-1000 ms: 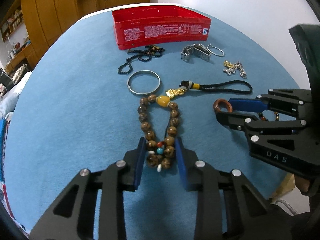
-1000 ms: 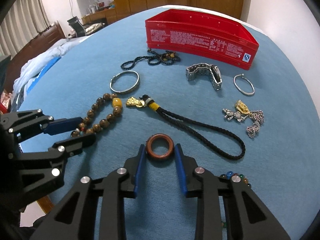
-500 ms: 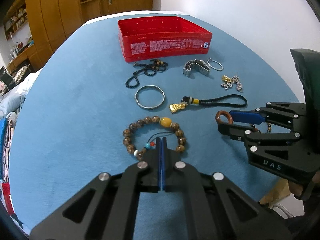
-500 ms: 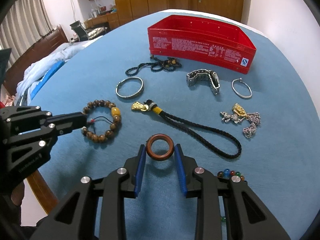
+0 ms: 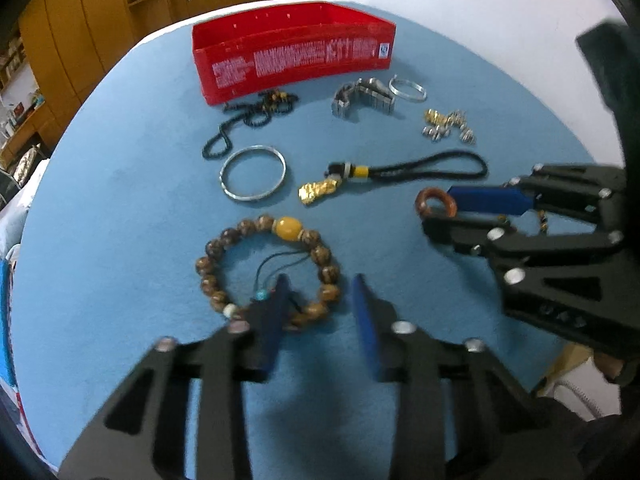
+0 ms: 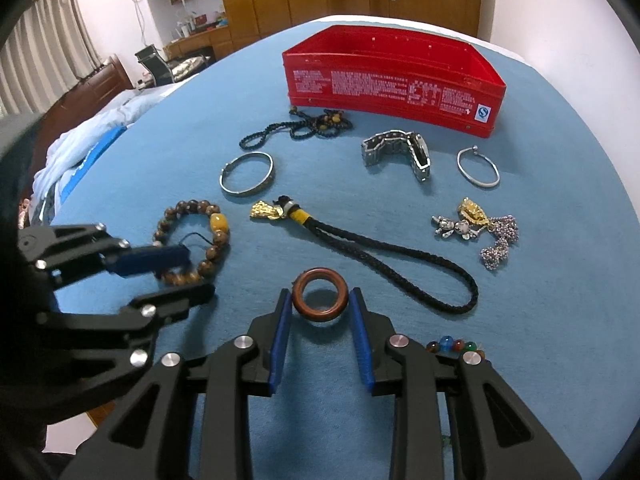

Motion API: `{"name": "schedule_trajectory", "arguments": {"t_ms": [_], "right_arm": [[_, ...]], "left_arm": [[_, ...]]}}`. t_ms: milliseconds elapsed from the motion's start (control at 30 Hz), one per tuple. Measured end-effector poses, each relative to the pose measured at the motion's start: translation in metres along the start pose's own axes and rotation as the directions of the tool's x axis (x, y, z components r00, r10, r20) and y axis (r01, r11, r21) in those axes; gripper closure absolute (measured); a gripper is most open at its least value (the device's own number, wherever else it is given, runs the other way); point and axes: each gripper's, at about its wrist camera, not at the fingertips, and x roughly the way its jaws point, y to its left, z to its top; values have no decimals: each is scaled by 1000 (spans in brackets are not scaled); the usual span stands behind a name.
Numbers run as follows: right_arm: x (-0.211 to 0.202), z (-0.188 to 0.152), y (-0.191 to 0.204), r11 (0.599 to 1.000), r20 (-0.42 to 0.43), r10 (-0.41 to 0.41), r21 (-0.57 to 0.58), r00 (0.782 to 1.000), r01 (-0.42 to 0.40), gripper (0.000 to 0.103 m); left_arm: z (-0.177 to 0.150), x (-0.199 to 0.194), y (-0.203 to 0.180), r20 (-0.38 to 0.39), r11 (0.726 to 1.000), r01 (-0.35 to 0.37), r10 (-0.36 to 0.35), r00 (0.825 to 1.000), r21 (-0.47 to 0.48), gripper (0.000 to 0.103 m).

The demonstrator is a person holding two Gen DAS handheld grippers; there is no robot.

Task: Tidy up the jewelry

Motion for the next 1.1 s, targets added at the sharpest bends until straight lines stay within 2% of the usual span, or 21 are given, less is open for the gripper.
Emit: {"name": "schedule_trajectory", "arguments": {"t_ms": [133, 233, 400, 733, 1100], "right_arm": [[1, 2, -1, 1000, 1, 5, -2, 1000, -5, 74], [-1, 3, 0, 1000, 4, 5, -5, 1000, -5, 74], [-9, 4, 1, 1000, 19, 1, -7, 1000, 0, 74], [-32, 8, 4, 1000, 58, 3, -16, 998, -2, 74], [-74, 41, -8, 997, 144, -40, -63, 989, 50, 74]], "left_arm": [[0, 3, 0, 10, 1000, -4, 3, 1000, 16, 76], [0, 1, -3, 16, 999, -25, 24, 1000, 29, 94], [3, -9, -1, 23, 1000, 4, -4, 1000, 11, 94], [28, -70, 9, 139, 999, 27, -24, 990, -17, 94], [72, -127, 22, 270, 1000, 19, -18, 963, -2, 94]]}}
